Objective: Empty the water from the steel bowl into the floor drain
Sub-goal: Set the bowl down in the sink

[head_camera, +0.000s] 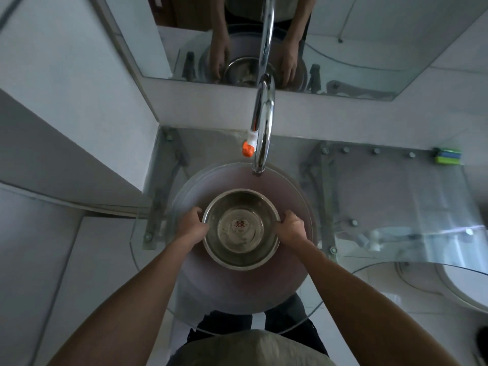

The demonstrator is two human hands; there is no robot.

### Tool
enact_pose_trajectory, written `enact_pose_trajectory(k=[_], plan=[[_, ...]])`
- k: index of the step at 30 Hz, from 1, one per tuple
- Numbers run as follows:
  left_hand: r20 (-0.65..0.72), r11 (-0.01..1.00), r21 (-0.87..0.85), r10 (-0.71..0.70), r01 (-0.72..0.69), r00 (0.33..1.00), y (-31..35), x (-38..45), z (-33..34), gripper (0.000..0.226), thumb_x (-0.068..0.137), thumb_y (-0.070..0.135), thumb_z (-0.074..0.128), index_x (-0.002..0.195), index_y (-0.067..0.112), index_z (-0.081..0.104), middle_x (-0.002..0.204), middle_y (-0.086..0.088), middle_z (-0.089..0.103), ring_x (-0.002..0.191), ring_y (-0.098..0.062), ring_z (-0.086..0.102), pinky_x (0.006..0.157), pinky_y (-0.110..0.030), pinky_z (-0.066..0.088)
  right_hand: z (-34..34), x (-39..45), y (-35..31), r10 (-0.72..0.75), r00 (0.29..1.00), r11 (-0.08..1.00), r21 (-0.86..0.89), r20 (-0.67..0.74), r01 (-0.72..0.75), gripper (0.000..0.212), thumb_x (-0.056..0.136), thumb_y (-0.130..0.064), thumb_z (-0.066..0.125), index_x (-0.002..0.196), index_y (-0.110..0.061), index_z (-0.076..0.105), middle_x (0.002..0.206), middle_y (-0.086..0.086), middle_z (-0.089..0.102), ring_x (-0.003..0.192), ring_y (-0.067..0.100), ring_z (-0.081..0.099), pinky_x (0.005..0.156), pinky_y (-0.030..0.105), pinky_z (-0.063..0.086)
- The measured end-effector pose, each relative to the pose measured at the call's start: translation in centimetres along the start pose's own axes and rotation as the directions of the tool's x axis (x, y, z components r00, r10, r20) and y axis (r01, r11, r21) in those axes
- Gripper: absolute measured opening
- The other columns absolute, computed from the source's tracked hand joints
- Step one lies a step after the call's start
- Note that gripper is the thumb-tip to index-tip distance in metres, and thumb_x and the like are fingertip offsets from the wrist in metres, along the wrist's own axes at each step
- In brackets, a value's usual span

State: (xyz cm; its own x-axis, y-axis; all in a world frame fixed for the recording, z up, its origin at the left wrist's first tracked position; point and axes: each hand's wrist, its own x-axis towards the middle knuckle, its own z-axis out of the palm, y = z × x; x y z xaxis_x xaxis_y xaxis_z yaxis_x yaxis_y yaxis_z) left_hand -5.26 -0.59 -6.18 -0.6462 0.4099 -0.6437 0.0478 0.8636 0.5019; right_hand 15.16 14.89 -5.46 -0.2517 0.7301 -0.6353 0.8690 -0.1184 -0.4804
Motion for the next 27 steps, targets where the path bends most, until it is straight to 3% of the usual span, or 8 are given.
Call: enact_pose_trajectory(k=[6,10,13,17,21,25,27], plan=[[0.012,0.965,-0.185,0.19,-0.184,0.982,5.1,-1.5,-2.5,0.07,0.085,0.014,0.074,0.149,0.015,0.045,0.148,-0.008,0.052,0.134,-0.026,0.051,0.101,-0.031,0.041,-3.2,-0.9,-3.5,-0.198,0.972,0.978,0.044,-0.128,0.205,0.05,0.091,-0.02,0.058,0.138,-0.005,0.054,0.132,0.017,0.06,0.119,0.03,0.057,0.1,0.036,0.046],[0.041,0.896,-0.244,0.393,-0.372,0.919,8.0,-3.4,-3.3,0.067,0.09,0.006,0.071,0.15,0.017,0.044,0.149,-0.007,0.051,0.136,-0.023,0.049,0.106,-0.03,0.039,-4.8,-2.9,-5.4,-0.379,0.909,0.894,0.185,-0.175,0.409,0.052,0.091,-0.023,0.064,0.141,-0.014,0.053,0.125,0.004,0.063,0.105,0.017,0.064,0.093,0.029,0.051],[0.025,0.856,-0.229,0.481,-0.463,0.877,9.0,-4.9,-3.5,0.067,0.089,0.008,0.071,0.149,0.024,0.044,0.148,-0.004,0.052,0.135,-0.02,0.05,0.114,-0.042,0.04,-5.2,-4.2,-5.9,-0.448,0.874,0.843,0.237,-0.187,0.483,0.052,0.091,-0.023,0.065,0.14,-0.016,0.053,0.121,0.0,0.066,0.1,0.012,0.066,0.094,0.031,0.054],[-0.013,0.837,-0.208,0.515,-0.506,0.857,9.5,-6.1,-3.7,0.064,0.089,0.006,0.07,0.147,0.022,0.047,0.144,-0.005,0.055,0.133,-0.02,0.052,0.113,-0.041,0.041,-5.2,-4.9,-5.9,-0.514,0.841,0.808,0.234,-0.169,0.541,0.05,0.091,-0.021,0.067,0.139,-0.014,0.054,0.121,0.002,0.066,0.101,0.014,0.067,0.088,0.025,0.055],[-0.045,0.837,-0.192,0.515,-0.513,0.856,10.5,-6.8,-4.1,0.063,0.091,0.003,0.067,0.148,0.019,0.046,0.139,-0.003,0.056,0.13,-0.016,0.053,0.102,-0.029,0.041,-6.4,-4.5,-6.8,-0.552,0.813,0.782,0.223,-0.188,0.582,0.047,0.091,-0.02,0.066,0.136,-0.014,0.057,0.118,0.005,0.068,0.098,0.013,0.067,0.091,0.033,0.057],[-0.068,0.835,-0.167,0.521,-0.525,0.851,12.3,-6.1,-4.7,0.066,0.088,-0.003,0.067,0.147,0.018,0.048,0.142,-0.009,0.058,0.131,-0.022,0.054,0.11,-0.046,0.045,-8.3,-2.7,-9.1,-0.551,0.819,0.797,0.192,-0.159,0.573,0.048,0.09,-0.013,0.065,0.137,-0.011,0.056,0.123,0.01,0.066,0.095,0.014,0.063,0.085,0.023,0.05],[-0.059,0.846,-0.146,0.511,-0.514,0.858,13.5,-5.3,-4.9,0.068,0.087,-0.005,0.067,0.148,0.015,0.046,0.142,-0.01,0.058,0.131,-0.023,0.055,0.11,-0.047,0.044,-8.8,-1.2,-10.4,-0.526,0.84,0.819,0.187,-0.132,0.543,0.048,0.091,-0.013,0.063,0.138,-0.013,0.056,0.125,0.009,0.065,0.094,0.013,0.061,0.08,0.021,0.046]])
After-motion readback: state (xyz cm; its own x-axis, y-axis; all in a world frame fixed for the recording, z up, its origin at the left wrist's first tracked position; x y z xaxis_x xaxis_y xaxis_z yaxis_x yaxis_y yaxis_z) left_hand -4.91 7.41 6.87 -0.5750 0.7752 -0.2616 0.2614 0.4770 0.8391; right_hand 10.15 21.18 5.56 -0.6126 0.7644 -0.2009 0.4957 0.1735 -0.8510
